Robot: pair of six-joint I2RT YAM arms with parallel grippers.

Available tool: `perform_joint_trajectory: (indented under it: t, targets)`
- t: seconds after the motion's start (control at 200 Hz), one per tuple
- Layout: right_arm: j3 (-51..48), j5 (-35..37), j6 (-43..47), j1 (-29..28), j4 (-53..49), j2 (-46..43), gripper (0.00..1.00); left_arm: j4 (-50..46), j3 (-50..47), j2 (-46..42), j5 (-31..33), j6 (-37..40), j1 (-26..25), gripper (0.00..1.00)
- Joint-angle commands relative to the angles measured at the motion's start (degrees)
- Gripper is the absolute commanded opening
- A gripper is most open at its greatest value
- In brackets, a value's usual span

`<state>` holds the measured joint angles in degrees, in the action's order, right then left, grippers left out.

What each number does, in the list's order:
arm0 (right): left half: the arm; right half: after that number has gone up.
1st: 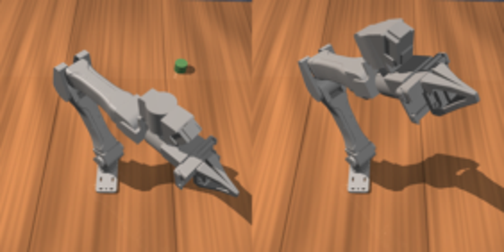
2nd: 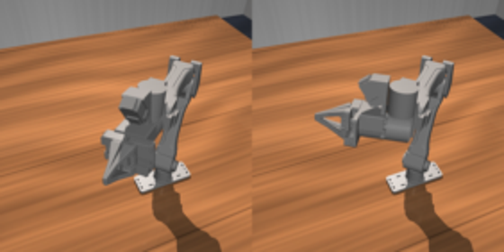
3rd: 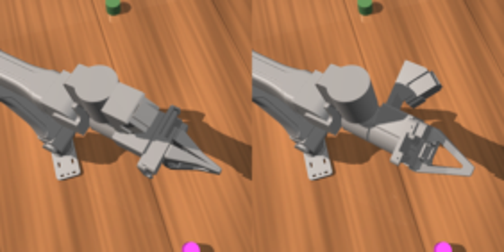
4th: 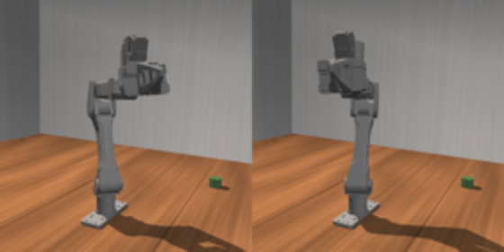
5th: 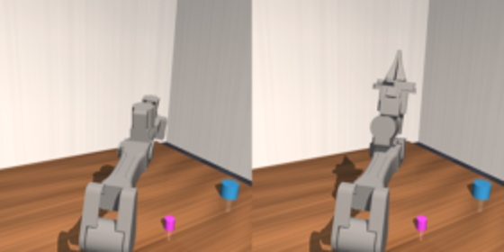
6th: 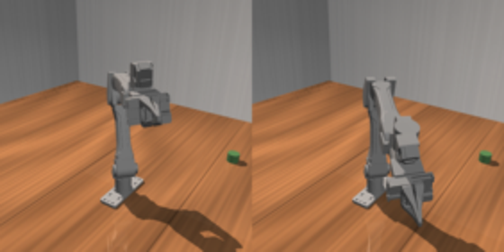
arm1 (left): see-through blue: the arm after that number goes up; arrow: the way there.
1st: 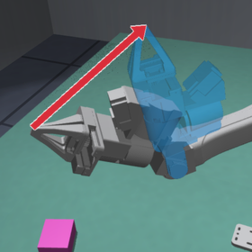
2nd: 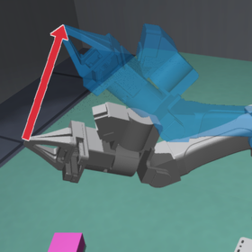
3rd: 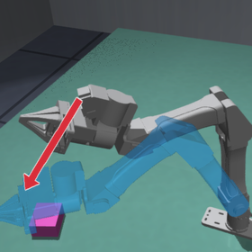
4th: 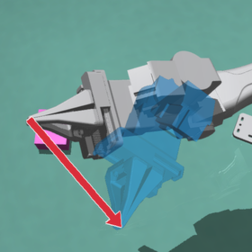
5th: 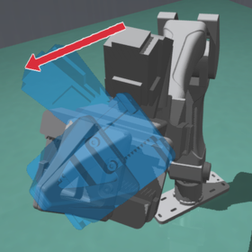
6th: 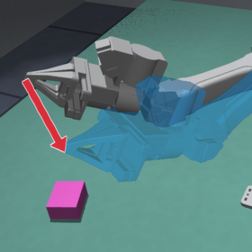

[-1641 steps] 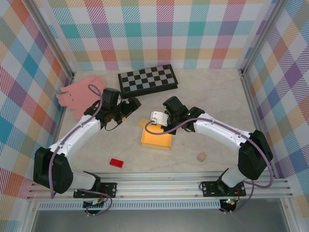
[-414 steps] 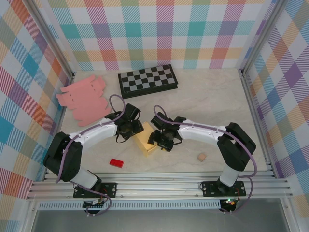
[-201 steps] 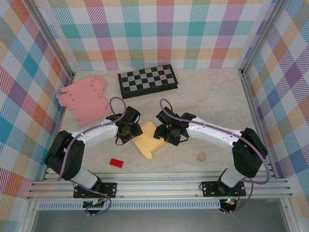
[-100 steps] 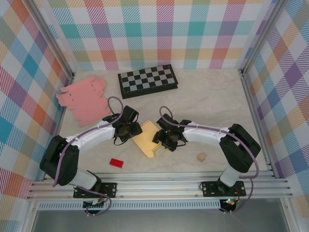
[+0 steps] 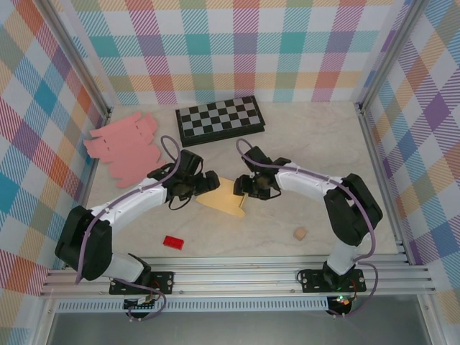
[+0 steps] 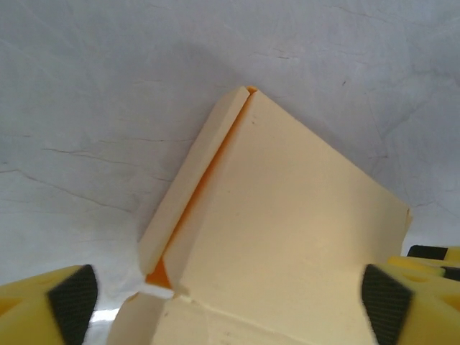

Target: Fold the paper box

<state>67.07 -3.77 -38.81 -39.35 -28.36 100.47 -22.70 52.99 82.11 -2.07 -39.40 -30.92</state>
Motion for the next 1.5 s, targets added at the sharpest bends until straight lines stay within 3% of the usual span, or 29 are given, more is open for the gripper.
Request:
perform_joint_trajectory:
  t: [0.0,0.19,0.37,0.66,0.835,1.235,1.495]
  targets:
    - [2.39,-3.01,9.73,1.23,-0.98,2.13,0.63,8.03,-1.24,1.28,-2.54,-3.08,0.98,1.00]
    - [2.55,-3.45,12.79,2.43,-2.18,3.71,0.59,5.80,2.10,4.22,-3.35,-5.22,1.47,1.00]
    - [-0.24,-1.53,7.96,2.37,-3.02,3.87,0.59,-1.30,2.95,5.46,-1.14,-4.23,1.30,0.98]
    - [-2.12,-0.80,10.21,2.33,-0.27,5.07,0.61,5.12,-1.43,7.09,-8.29,-3.66,0.11,1.00]
    - [-1.53,-0.11,14.14,2.50,0.78,4.48,0.61,3.73,0.84,11.50,-9.62,-2.92,-0.19,0.99]
    - [-0.25,-0.54,16.08,2.97,0.67,5.26,0.61,3.89,1.34,11.32,-7.76,-4.80,-2.39,1.00]
    - [-0.53,-0.74,18.14,3.84,0.76,4.96,0.61,-2.76,5.58,13.76,-3.39,-0.75,-2.39,1.00]
